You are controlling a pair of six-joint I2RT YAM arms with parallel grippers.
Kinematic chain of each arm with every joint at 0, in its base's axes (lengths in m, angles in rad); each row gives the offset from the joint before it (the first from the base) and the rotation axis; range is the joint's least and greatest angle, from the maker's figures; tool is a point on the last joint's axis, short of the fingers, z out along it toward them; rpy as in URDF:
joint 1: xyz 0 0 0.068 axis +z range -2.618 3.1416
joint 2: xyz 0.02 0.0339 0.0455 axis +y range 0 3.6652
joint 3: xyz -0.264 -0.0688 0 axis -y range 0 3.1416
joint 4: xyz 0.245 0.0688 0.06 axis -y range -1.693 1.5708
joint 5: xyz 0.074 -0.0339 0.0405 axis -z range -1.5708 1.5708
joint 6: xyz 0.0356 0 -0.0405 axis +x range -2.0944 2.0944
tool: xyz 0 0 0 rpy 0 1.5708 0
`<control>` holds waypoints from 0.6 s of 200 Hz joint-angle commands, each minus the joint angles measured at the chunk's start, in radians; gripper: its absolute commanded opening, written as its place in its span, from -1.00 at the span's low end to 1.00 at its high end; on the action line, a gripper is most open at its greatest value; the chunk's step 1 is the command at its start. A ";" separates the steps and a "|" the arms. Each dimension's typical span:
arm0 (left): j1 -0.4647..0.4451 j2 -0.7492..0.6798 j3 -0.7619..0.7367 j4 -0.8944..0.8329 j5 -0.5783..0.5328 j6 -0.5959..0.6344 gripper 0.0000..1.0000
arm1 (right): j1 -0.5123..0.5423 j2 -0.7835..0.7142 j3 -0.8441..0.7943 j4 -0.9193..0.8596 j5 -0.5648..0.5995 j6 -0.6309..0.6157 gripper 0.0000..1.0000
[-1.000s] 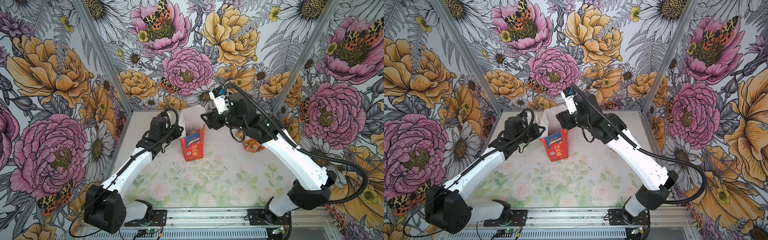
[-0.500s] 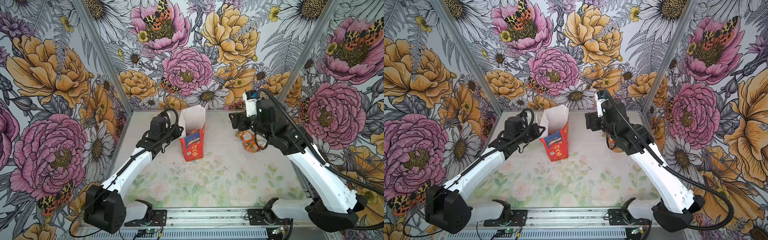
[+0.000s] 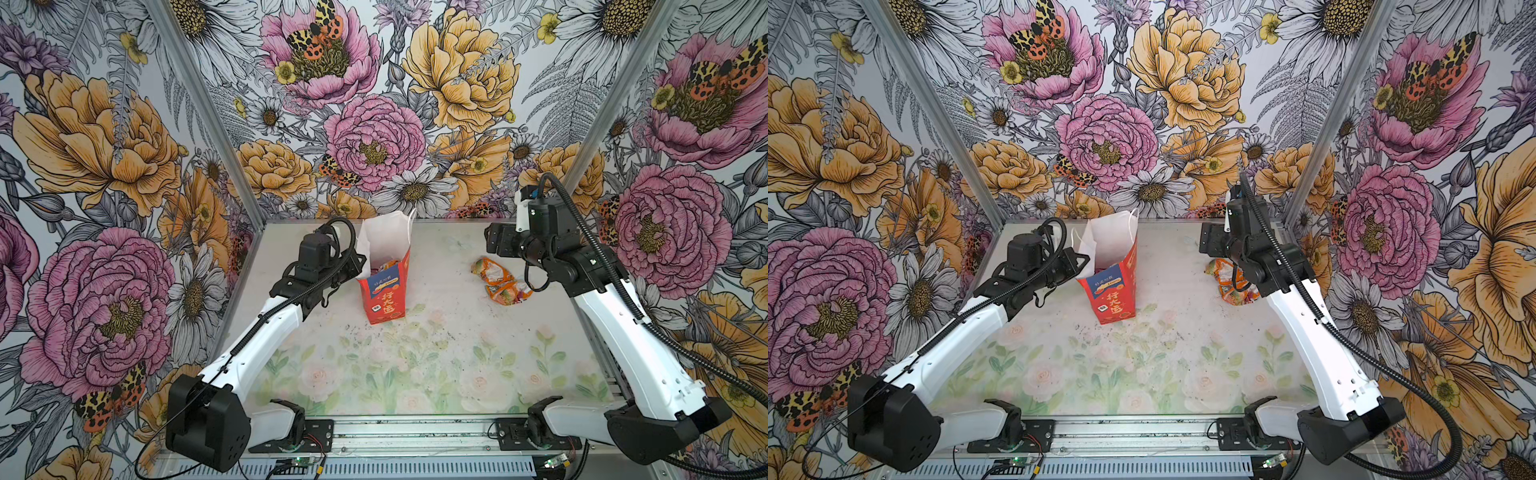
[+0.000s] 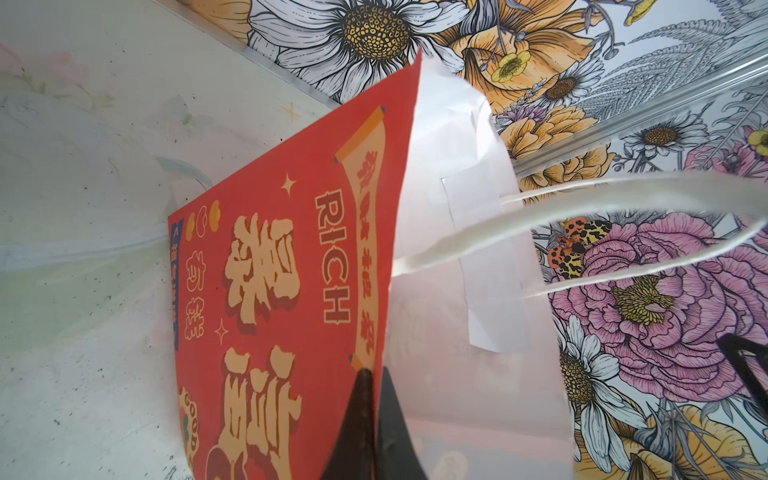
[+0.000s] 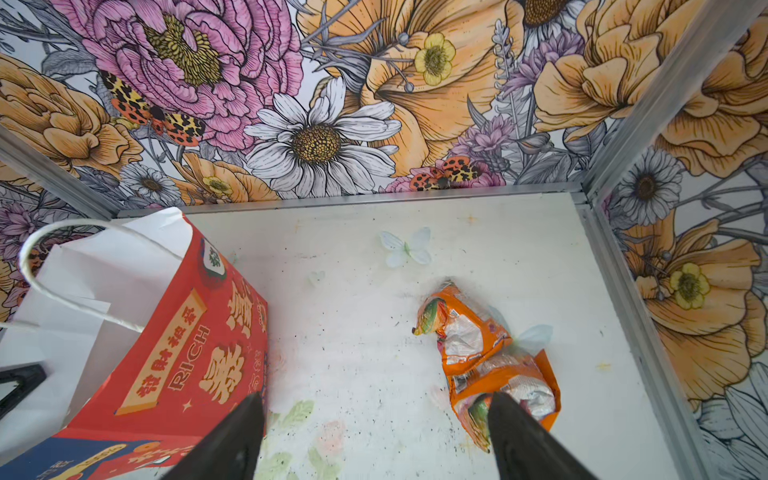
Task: Place the snacks into the paper bag
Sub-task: 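Move the right gripper back to the remaining orange Fox's packets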
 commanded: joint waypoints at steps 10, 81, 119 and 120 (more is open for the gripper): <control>0.013 -0.062 0.052 0.031 0.004 -0.002 -1.00 | -0.045 0.026 -0.028 -0.027 -0.055 0.050 0.73; 0.018 -0.052 0.050 0.026 0.009 -0.004 -1.00 | -0.101 0.033 -0.090 -0.035 -0.103 0.094 0.74; 0.017 -0.047 0.057 0.025 0.013 -0.008 -1.00 | -0.121 0.023 -0.124 -0.034 -0.092 0.127 0.73; 0.017 -0.047 0.058 0.025 0.012 -0.008 -1.00 | -0.121 0.022 -0.125 -0.034 -0.091 0.128 0.73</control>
